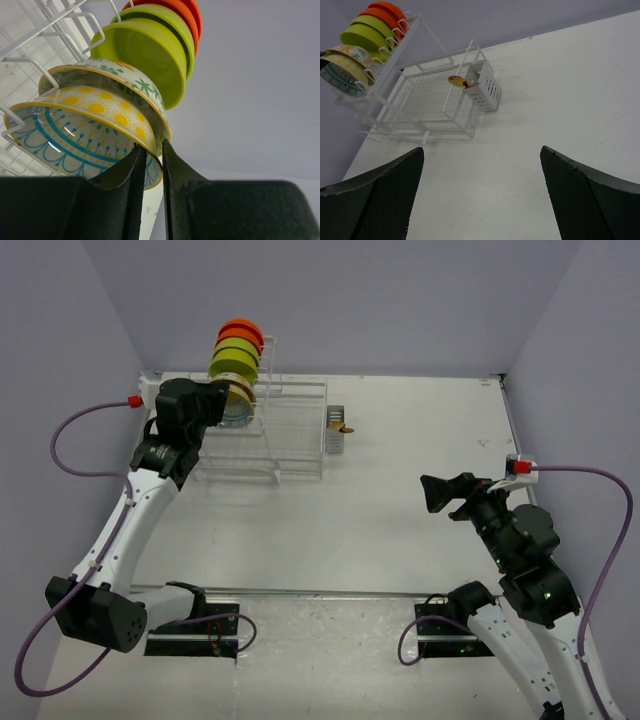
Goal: Unload the bowls from the dish rack
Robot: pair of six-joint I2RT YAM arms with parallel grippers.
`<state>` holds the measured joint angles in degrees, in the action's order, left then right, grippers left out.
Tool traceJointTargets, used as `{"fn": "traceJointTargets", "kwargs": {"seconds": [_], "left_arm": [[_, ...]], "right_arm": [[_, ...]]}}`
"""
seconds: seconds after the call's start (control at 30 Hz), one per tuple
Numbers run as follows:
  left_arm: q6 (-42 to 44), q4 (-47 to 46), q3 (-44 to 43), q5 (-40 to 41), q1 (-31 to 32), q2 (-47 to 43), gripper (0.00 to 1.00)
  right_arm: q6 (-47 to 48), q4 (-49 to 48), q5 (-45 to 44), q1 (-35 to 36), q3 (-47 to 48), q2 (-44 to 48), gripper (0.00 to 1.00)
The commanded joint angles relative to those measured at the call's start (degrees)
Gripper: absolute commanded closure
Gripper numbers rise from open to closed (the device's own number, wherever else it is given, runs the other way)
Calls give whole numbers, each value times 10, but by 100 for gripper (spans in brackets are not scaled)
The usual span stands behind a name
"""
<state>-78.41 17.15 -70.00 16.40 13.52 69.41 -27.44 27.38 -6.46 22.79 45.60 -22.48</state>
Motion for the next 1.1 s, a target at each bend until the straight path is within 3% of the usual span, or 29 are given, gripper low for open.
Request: {"fn": "traceJointTargets", "kwargs": {"seconds": [0.0, 0.07, 0.2, 0.63, 1.07], "left_arm": [[3, -19, -15, 35, -3, 10, 81], [6, -21, -14, 36, -3, 9, 79], [7, -20, -13, 32, -3, 8, 99], [6, -36, -8, 25, 0, -19, 100], [-14, -127, 57, 6, 11, -107, 100]], "right_arm": [[7, -23, -7, 1, -3, 2, 1], [7, -23, -7, 1, -3, 3, 1], [7, -23, -9, 0, -3, 6, 1], [5, -24, -12, 1, -3, 10, 1], [8, -24, -16, 1, 3, 8, 1]]}}
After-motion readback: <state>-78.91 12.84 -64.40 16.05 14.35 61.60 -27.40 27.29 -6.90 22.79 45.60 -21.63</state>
